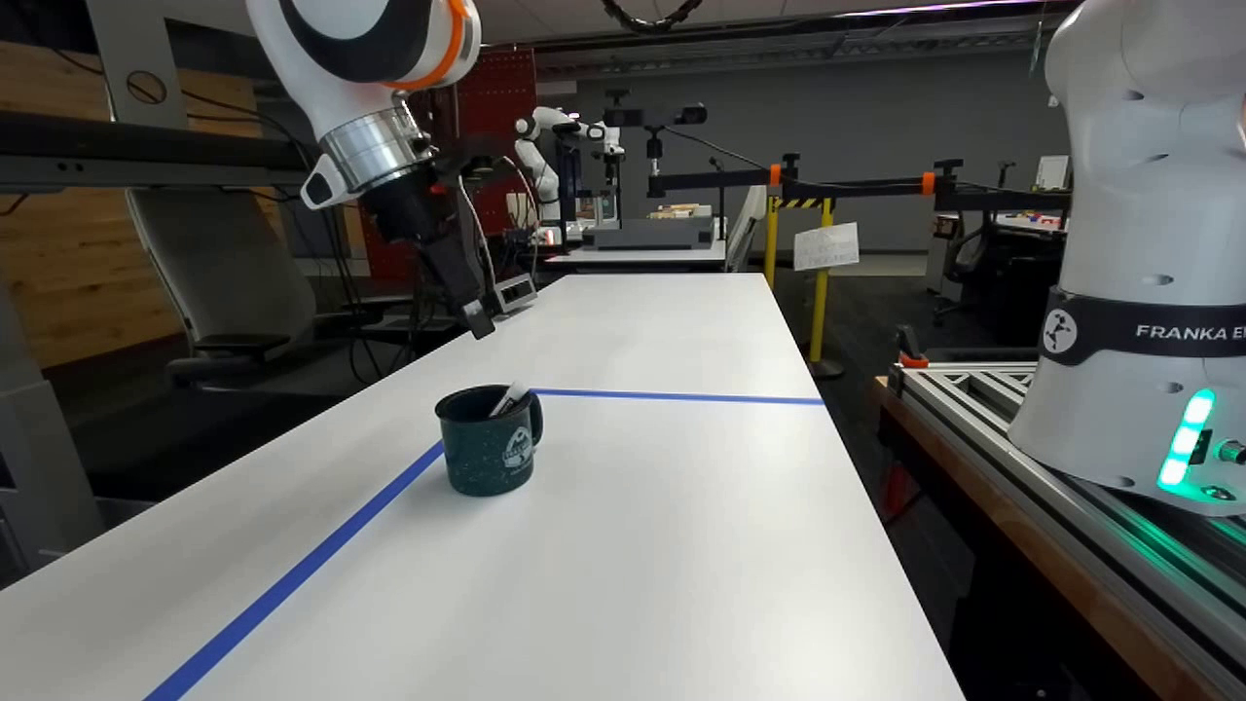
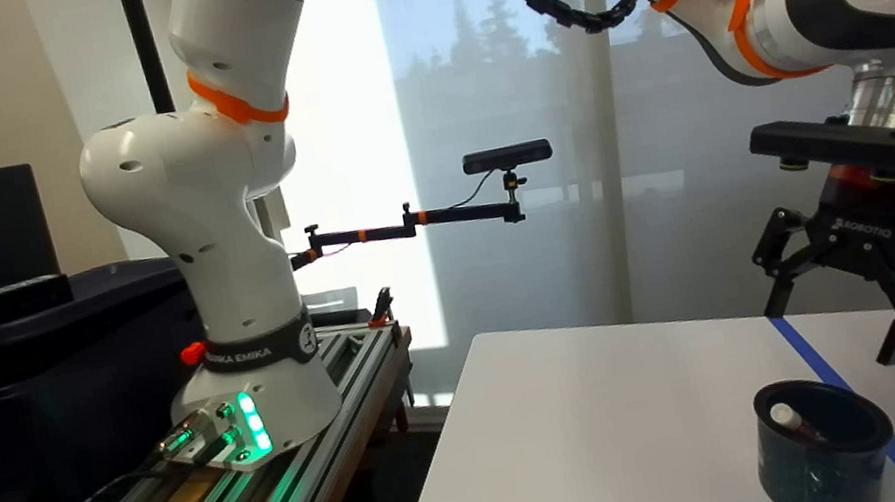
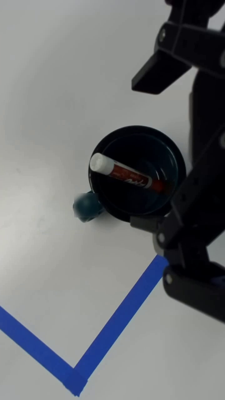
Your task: Remove the marker from the mug
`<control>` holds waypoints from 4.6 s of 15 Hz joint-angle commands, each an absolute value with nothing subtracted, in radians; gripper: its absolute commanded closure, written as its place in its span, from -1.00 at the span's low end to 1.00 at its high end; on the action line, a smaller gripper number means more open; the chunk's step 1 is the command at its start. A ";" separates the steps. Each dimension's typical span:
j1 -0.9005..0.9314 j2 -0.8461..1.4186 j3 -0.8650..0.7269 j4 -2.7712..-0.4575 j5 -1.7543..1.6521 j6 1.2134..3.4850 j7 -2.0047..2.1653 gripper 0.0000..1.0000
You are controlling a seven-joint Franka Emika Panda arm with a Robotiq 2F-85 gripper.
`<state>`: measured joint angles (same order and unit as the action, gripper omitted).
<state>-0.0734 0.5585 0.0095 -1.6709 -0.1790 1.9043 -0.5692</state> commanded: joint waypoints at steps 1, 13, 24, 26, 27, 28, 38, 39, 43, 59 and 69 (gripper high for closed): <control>-0.067 0.617 0.033 -1.588 -0.173 1.849 -0.555 -0.79; -0.075 0.694 0.054 -1.566 -0.152 1.835 -0.528 -0.30; -0.115 0.675 0.053 -1.620 -0.084 1.818 -0.483 0.01; -0.123 0.661 0.051 -1.633 -0.068 1.817 -0.479 0.10; -0.126 0.654 0.051 -1.640 -0.063 1.818 -0.476 0.10; -0.127 0.651 0.048 -1.642 -0.062 1.818 -0.471 0.16; -0.114 0.616 0.020 -1.650 -0.099 1.776 -0.418 0.15; -0.114 0.612 0.017 -1.654 -0.105 1.775 -0.416 0.13; -0.103 0.609 0.001 -1.668 -0.155 1.770 -0.407 0.04; -0.053 0.627 -0.010 -1.665 -0.326 1.844 -0.349 -0.05; -0.058 0.626 0.007 -1.679 -0.301 1.931 -0.363 -0.27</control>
<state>-0.0610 0.6444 0.0064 -1.6522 -0.3025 1.9002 -0.3620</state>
